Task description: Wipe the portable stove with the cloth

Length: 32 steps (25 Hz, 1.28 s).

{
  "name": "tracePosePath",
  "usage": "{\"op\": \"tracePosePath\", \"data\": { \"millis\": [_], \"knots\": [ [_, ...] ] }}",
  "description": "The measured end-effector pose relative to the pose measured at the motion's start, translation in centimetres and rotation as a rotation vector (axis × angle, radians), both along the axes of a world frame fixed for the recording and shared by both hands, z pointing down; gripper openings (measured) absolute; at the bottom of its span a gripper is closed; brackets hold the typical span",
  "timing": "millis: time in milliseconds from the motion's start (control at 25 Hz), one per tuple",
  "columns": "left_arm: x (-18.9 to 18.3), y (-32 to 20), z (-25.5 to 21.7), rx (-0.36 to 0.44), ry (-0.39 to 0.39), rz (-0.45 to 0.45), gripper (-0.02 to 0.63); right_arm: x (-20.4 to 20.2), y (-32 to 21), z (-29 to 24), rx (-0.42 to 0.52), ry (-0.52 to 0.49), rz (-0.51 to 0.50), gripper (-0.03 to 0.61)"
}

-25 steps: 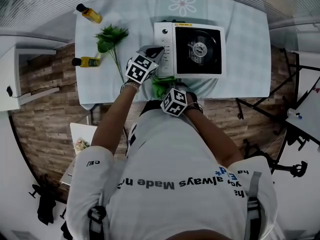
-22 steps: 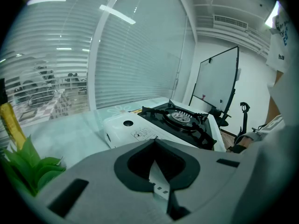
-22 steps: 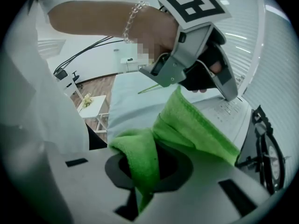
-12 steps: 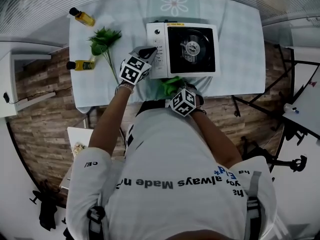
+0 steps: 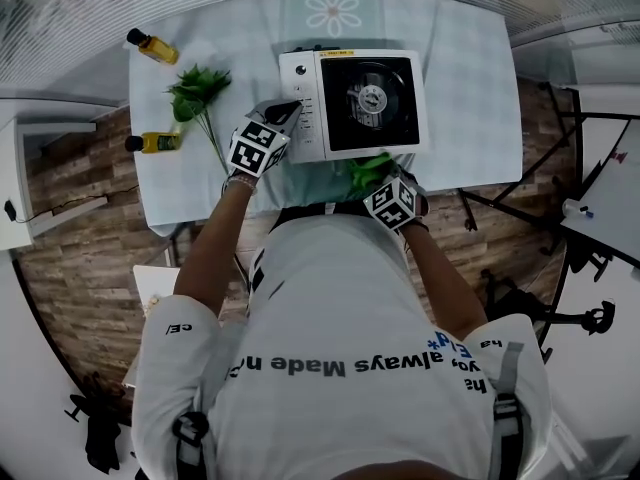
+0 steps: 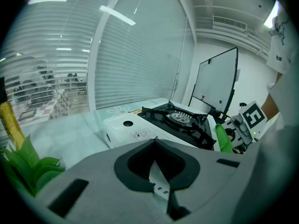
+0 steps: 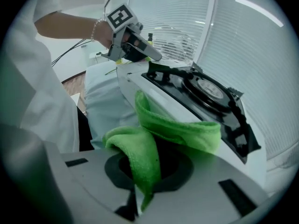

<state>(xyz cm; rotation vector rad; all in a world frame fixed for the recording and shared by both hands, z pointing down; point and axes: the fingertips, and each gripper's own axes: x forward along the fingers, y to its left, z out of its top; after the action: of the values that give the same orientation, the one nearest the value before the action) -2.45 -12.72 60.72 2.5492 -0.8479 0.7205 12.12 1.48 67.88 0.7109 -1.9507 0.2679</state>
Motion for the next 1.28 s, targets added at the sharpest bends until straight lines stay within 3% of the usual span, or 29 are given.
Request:
{"op": "tracePosePath", "data": {
  "millis": [360,1000,1280],
  "knots": [
    [0.0,0.0,0.1,-0.007,0.001,-0.003,0.012,7.4,-0.9,0.1,-0.005,0.040,0.143,0.023],
    [-0.1,0.0,0.1,-0.020,0.004,-0.011,0.012,14.9,-1.6,-0.2,-0.046,0.096,0.217,0.023],
    [-0.1,0.0,-0.1,-0.025,0.007,-0.017,0.012,19.1,-3.4,-0.7,-0.034,0.120,0.305,0.023]
  ]
}}
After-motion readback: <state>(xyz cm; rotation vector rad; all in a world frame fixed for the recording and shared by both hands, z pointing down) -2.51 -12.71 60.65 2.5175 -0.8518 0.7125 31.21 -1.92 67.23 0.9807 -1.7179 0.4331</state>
